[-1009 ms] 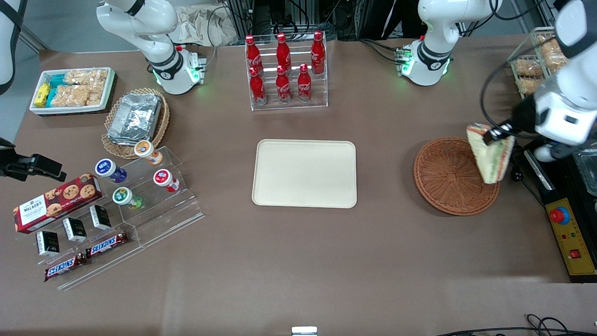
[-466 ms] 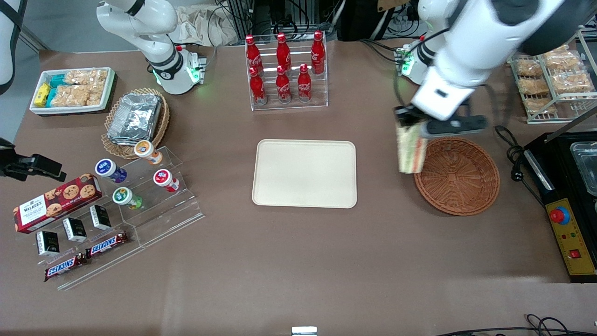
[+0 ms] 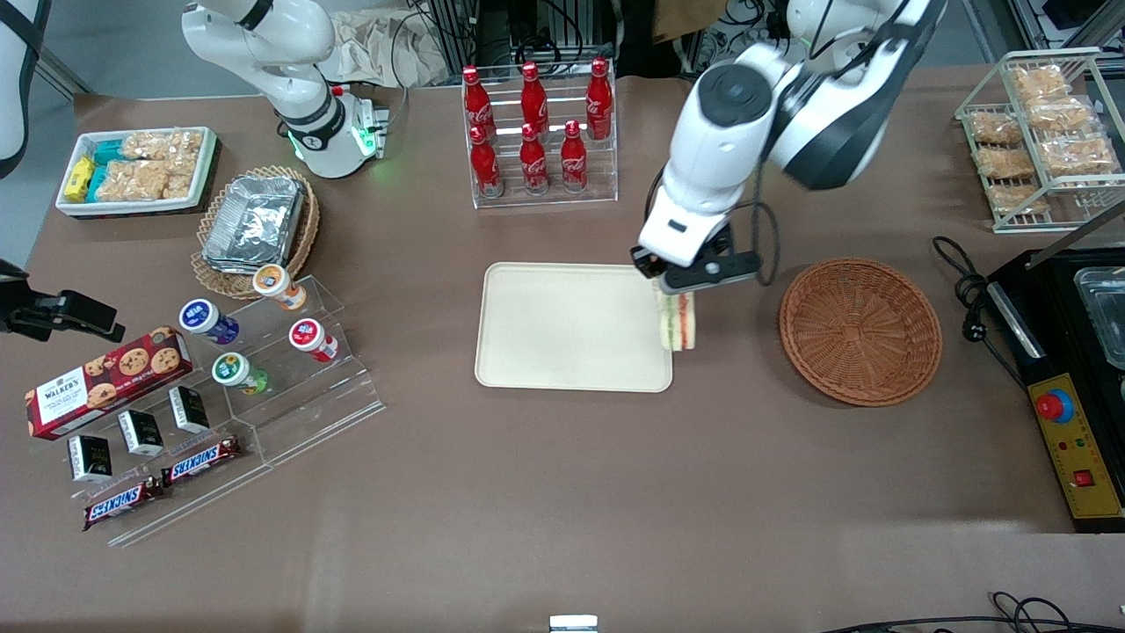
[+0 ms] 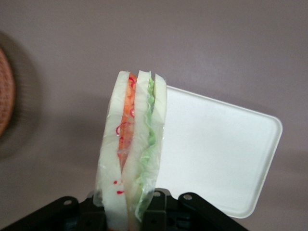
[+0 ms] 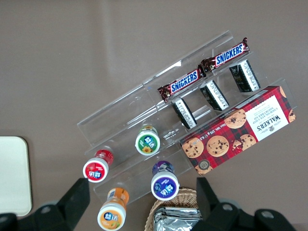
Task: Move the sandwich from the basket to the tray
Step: 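Lower the sandwich onto the cream tray and open the left gripper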
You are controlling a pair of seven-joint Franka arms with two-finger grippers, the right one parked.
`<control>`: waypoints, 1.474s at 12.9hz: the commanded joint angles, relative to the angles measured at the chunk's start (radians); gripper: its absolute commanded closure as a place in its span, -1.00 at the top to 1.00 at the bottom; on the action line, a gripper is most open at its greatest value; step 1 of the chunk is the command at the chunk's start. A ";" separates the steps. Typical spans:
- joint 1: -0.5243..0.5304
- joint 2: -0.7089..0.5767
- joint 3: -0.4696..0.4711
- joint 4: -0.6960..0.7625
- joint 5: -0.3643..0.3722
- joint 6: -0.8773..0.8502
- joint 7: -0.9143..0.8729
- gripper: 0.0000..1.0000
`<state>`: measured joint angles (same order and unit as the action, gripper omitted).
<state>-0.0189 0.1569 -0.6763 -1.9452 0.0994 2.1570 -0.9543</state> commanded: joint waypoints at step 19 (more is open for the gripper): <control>-0.046 0.357 0.000 -0.199 0.770 0.368 -0.500 1.00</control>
<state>-0.0634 0.4936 -0.6767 -2.1611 0.8304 2.5210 -1.4220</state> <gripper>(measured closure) 0.454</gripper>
